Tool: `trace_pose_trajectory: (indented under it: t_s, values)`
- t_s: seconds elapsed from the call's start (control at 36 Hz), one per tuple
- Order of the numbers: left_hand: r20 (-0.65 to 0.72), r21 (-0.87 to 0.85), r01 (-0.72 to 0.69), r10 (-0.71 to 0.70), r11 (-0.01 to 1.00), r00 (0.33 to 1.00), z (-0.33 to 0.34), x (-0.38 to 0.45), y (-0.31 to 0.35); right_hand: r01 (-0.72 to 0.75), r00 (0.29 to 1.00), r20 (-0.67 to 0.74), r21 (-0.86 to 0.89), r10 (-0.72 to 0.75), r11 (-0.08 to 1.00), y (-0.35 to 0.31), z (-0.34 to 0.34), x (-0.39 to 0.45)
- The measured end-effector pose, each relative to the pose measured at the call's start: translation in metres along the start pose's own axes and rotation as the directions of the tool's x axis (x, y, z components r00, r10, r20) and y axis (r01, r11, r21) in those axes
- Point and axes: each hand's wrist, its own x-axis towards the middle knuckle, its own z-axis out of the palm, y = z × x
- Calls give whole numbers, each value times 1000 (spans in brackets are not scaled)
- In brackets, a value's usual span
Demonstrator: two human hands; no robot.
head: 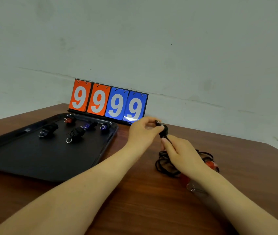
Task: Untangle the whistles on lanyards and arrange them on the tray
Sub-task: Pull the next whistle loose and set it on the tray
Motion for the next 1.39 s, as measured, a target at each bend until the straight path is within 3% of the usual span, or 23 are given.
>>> trace_pose_trajectory:
  t_s: [0.14, 0.28, 0.36, 0.44, 0.58, 0.81, 0.89, 1.03, 1.11, 1.22, 1.33, 1.39]
  values:
    - [111, 200, -104, 83, 974, 990, -3, 1, 0, -52, 982, -177, 74, 65, 996, 12, -6, 1]
    - [216, 207, -106, 60, 973, 975, -1, -1, 2, -83, 945, -298, 171, 132, 982, 17, -14, 3]
    - [262, 102, -48, 19, 994, 965, -1, -3, 4, -114, 923, -325, 282, 207, 953, 19, -18, 5]
    - [348, -103, 102, -60, 989, 936, -1, -7, 6, -151, 907, -306, 401, 288, 903, 22, -21, 6]
    - [435, -414, 337, -141, 846, 889, 2, -12, 9, -176, 892, -275, 518, 358, 837, 27, -18, 7]
    - [456, -650, 459, -173, 605, 873, 8, -17, 11, -153, 930, -253, 396, 268, 905, 19, -4, 4]
    - [404, -738, 439, -186, 513, 896, 6, -15, 13, -154, 946, -227, 314, 232, 937, 20, 0, 4]
    - [274, -806, 363, -250, 467, 929, 3, -9, 13, -114, 991, -58, 102, 120, 988, 19, 9, 2]
    - [207, -801, 318, -263, 507, 942, 2, -8, 10, -57, 998, 14, 4, 57, 998, 11, 12, 1]
    - [103, -650, 261, -257, 714, 961, 3, -7, 4, 12, 1000, 27, -89, -9, 996, 4, 10, 0]
    - [-48, -261, 78, -93, 962, 995, 3, -3, 2, 13, 1000, -18, -93, -15, 996, 4, 6, 1]
    - [-63, -26, -21, 19, 999, 998, 0, -1, 1, 3, 998, -61, -81, -8, 997, 5, 6, 1]
